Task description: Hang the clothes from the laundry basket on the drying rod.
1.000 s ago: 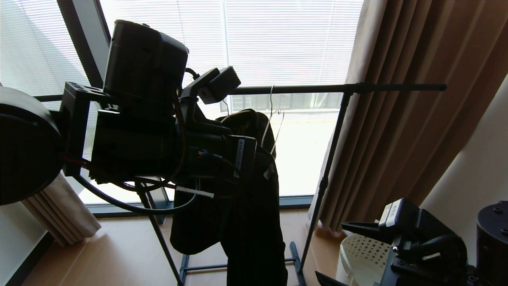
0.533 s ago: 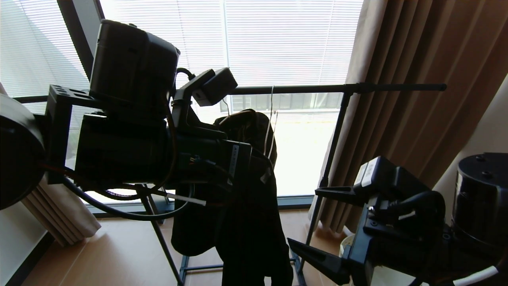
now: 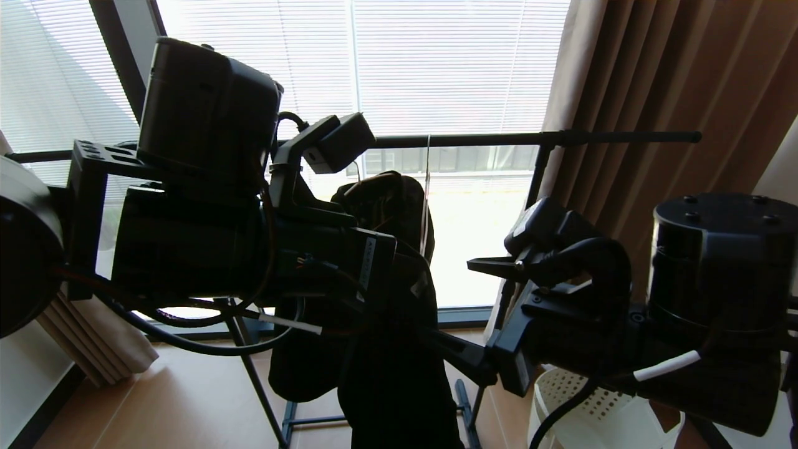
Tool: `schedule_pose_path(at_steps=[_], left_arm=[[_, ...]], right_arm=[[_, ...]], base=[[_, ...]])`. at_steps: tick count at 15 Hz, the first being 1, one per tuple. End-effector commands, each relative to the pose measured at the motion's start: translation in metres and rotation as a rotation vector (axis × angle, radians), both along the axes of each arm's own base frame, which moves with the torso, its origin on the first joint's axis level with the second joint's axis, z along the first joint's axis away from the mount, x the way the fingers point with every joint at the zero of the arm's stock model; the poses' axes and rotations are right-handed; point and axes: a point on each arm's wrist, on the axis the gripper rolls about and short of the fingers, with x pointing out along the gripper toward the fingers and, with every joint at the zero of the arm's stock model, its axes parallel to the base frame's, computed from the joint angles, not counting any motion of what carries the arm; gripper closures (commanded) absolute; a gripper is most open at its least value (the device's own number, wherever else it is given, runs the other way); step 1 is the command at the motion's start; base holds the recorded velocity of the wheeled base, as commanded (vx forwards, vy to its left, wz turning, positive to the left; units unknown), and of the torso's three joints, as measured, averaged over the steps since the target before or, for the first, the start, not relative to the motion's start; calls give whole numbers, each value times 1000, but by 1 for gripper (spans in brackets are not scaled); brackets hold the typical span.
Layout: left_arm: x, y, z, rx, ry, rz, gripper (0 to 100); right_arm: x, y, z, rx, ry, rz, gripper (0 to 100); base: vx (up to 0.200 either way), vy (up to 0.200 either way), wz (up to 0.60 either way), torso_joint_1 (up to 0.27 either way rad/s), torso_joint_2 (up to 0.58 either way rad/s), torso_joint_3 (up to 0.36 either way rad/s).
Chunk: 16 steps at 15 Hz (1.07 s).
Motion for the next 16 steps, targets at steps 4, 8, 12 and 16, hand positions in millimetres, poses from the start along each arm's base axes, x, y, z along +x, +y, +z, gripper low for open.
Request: schedule_pose_path(at_steps=[4, 8, 12, 16], left_arm=[[0, 1, 2, -5, -7, 1, 100], [0, 1, 2, -5, -6, -1, 100], [0, 1, 2, -7, -7, -2, 100], [0, 1, 1, -5, -5, -2, 100]], right_arm=[[19, -7, -25, -64, 61, -70, 0], [25, -4, -36, -85, 94, -81, 0], [27, -2, -45, -106, 118, -81, 0], [27, -1, -53, -75, 115, -91, 100]], base=[[0, 0, 0, 0, 0, 0], [0, 0, 0, 0, 0, 0], [0, 0, 0, 0, 0, 0], [0, 0, 0, 0, 0, 0]])
